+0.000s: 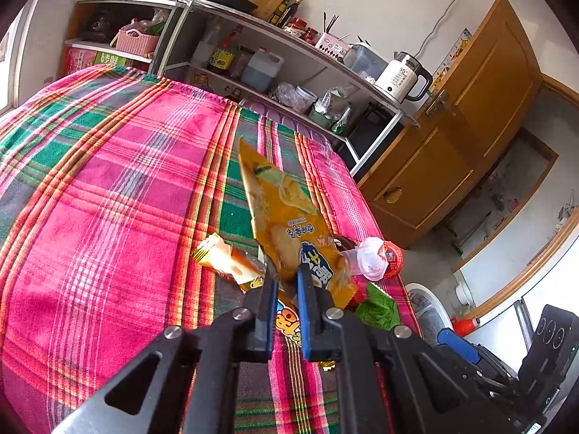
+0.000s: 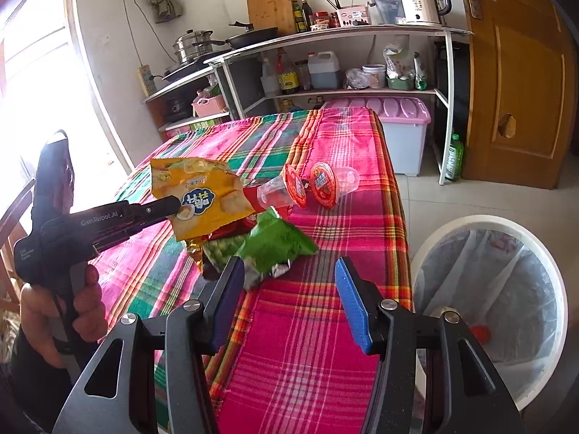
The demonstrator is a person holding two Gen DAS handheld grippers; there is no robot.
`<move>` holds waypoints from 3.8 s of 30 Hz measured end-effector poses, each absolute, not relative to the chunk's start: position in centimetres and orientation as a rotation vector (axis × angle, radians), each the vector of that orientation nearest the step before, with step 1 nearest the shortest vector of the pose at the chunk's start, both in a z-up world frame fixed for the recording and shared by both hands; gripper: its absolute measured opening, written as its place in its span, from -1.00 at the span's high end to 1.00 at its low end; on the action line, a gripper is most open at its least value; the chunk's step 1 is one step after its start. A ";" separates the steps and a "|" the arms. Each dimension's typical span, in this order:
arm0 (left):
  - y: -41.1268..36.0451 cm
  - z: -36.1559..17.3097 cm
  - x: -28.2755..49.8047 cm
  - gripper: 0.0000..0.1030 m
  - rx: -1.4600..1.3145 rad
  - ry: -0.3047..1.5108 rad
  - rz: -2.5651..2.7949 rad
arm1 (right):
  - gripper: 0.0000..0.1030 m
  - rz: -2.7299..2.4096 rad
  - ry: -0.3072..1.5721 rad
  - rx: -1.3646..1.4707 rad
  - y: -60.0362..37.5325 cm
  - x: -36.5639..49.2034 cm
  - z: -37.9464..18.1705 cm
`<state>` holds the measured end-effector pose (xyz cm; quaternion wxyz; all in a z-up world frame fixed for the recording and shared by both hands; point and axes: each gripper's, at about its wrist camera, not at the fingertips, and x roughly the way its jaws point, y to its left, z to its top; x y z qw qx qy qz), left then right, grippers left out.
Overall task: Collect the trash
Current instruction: 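Close left tool on the yellow chip bag while right tool grasps the green snack bag, then lift the chip bag in left tool while right tool carries the green bag over the bin, then open left tool to drop the chip bag while right tool drops the green bag into the bin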
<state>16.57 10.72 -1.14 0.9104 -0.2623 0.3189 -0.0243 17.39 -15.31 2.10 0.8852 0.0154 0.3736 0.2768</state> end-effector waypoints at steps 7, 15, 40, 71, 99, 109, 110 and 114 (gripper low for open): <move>11.0 0.5 14.7 0.92 -0.479 0.606 -0.052 | -0.10 0.559 0.861 0.082 -13.8 19.3 1.6; 11.6 0.7 13.2 0.92 -0.457 0.590 -0.050 | -0.10 0.540 0.980 0.190 -12.4 21.2 0.0; 10.2 2.2 11.8 0.94 -0.407 0.561 -0.089 | 0.50 0.502 0.891 0.166 -13.4 19.6 1.6; -1.1 4.9 14.6 0.98 -0.280 0.577 -0.311 | 0.50 0.341 0.797 0.266 -25.1 16.9 3.3; -13.9 -0.8 22.2 0.97 -0.191 0.811 -0.484 | 0.20 0.138 0.885 0.366 -34.5 19.9 -1.8; -14.0 -0.9 22.3 0.65 -0.210 0.809 -0.494 | 0.08 0.145 0.860 0.369 -34.9 19.6 -1.5; -13.9 -0.8 22.3 0.57 -0.215 0.806 -0.493 | 0.08 0.146 0.856 0.367 -34.9 19.5 -1.4; -13.3 -0.5 22.2 0.46 -0.227 0.798 -0.487 | 0.08 0.150 0.842 0.363 -34.8 19.1 -0.7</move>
